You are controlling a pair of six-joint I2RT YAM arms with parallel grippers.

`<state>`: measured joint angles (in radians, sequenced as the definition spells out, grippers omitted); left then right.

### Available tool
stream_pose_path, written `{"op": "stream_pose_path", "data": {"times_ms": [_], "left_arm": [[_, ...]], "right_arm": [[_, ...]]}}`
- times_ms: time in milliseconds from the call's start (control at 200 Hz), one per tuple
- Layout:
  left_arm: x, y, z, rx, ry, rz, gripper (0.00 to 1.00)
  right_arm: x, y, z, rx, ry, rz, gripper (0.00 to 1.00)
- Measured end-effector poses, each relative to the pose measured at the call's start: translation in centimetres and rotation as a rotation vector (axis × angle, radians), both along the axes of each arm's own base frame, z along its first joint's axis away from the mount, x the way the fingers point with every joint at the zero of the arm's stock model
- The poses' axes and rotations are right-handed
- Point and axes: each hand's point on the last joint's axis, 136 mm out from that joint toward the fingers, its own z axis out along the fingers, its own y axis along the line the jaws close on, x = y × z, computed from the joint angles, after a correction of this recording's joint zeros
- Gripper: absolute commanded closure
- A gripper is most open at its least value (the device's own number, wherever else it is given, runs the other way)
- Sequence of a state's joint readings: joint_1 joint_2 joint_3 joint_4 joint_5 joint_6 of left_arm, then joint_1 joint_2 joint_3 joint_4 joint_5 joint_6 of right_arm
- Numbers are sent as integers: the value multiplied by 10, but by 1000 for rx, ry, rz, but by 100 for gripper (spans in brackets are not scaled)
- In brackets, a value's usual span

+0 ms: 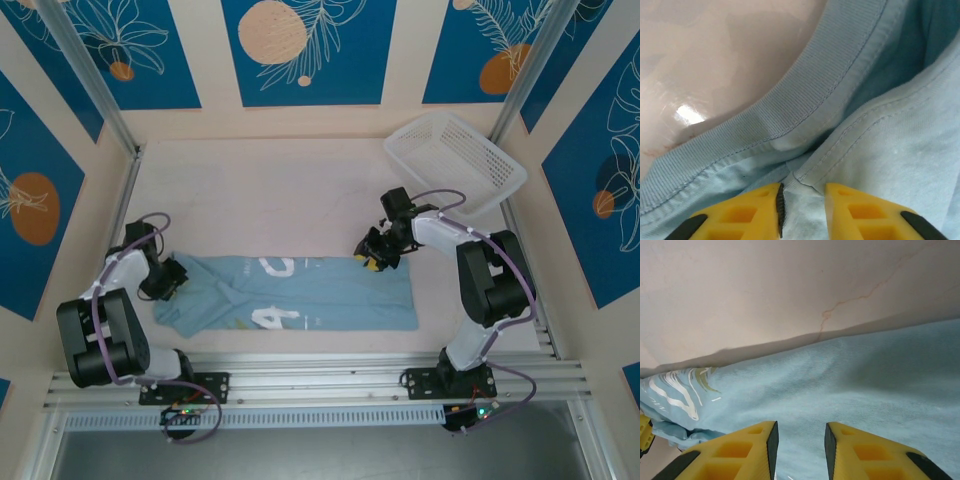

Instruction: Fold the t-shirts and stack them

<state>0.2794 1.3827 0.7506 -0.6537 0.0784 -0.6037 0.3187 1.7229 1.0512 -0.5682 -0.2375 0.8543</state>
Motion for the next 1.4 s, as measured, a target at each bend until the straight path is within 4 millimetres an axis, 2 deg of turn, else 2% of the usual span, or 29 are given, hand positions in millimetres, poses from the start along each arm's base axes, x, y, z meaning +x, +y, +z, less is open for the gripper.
{"op": "stream_pose_path", "data": {"times_ms": [180, 630, 790, 865, 970, 1065, 1140, 1215, 1275, 1345, 1400], "left_arm": [[-1, 2, 0, 13, 5, 7, 100], [-34, 12, 22, 92, 78, 116, 100], [-41, 12, 28, 99, 72, 166, 100], [-44, 12, 24, 100, 85, 173, 89], [-49, 13, 17, 101, 132, 186, 78], [-55, 13, 20, 129, 159, 185, 72], [-46, 10, 34, 158, 120, 165, 72], [-22, 1, 55, 161, 41, 129, 72], [0, -10, 63, 143, -9, 96, 73], [23, -29, 58, 101, -32, 45, 75], [36, -48, 43, 58, -12, 8, 77]], "right_arm": [[-1, 0, -3, -5, 11, 2, 69], [2, -2, 1, -52, 13, 12, 73], [3, -3, -7, -76, 39, 19, 73], [1, -4, -9, -86, 51, 19, 73], [0, -6, -10, -95, 54, 22, 73], [-1, -5, -10, -104, 50, 31, 73], [-4, -2, -10, -109, 50, 45, 73], [-9, 4, -10, -112, 53, 65, 73], [-13, 9, -10, -113, 55, 84, 73], [-17, 16, -10, -113, 58, 97, 73], [-19, 21, -12, -112, 68, 104, 74]]}}
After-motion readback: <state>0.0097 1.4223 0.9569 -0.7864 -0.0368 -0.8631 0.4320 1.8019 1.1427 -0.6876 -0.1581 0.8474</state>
